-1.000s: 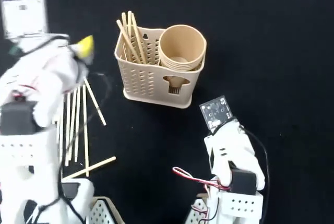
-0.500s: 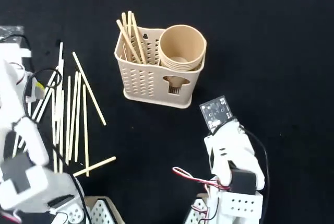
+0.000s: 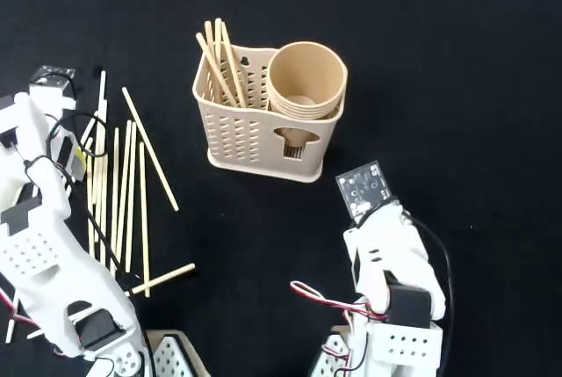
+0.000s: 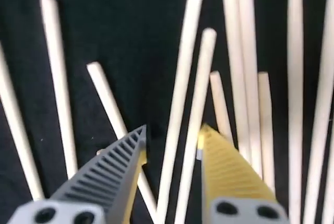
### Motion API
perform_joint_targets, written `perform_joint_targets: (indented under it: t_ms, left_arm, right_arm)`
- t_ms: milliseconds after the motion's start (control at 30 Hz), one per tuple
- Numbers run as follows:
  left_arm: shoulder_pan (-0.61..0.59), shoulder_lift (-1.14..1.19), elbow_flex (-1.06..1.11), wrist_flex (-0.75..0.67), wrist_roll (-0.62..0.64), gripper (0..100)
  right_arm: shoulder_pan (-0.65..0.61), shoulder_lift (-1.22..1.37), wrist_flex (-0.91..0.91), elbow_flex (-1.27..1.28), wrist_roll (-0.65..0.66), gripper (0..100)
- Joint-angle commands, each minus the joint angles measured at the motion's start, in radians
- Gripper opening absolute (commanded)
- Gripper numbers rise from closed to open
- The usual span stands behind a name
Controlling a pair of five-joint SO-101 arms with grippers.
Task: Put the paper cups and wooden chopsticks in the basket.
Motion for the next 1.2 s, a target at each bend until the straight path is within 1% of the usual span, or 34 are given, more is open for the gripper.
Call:
perform_joint_targets:
  t_ms: [0,67,133,200,367,533,767,900,1000,1133,1167]
  left_arm:
    - [0.024,0.028,-0.042,-0.012,-0.012,10]
    - [0.025,0.028,-0.042,-0.012,-0.012,2]
    - [0.03,0.02,-0.038,-0.011,-0.012,4]
    - [0.036,-0.002,-0.03,-0.008,-0.012,3]
    - [0.062,-0.114,-0.041,0.135,-0.012,3]
    - [0.105,-0.339,-0.03,0.267,-0.008,3]
    - [0.127,-0.598,-0.03,0.39,-0.006,3]
    - [0.12,-0.615,0.028,0.348,-0.011,3]
    - [0.12,-0.589,0.131,0.232,-0.014,4]
    - [0.104,-0.489,0.232,0.044,-0.014,18]
    - [0.093,-0.457,0.245,-0.002,-0.014,20]
  right_arm:
    - [0.014,-0.073,-0.021,-0.002,0.003,8.2]
    - [0.014,-0.073,-0.021,-0.002,0.003,8.2]
    - [0.014,-0.073,-0.021,-0.002,0.003,8.2]
    - [0.014,-0.073,-0.021,-0.002,0.003,8.2]
    - [0.014,-0.073,-0.021,-0.002,0.003,8.2]
    - [0.014,-0.073,-0.021,-0.002,0.003,8.2]
    - [0.015,-0.073,-0.021,-0.002,0.003,8.2]
    - [0.015,-0.073,-0.02,-0.002,0.003,8.2]
    - [0.015,-0.073,-0.02,-0.002,0.003,8.2]
    - [0.015,-0.073,-0.018,-0.002,0.003,8.2]
    - [0.015,-0.073,-0.018,-0.002,0.003,8.2]
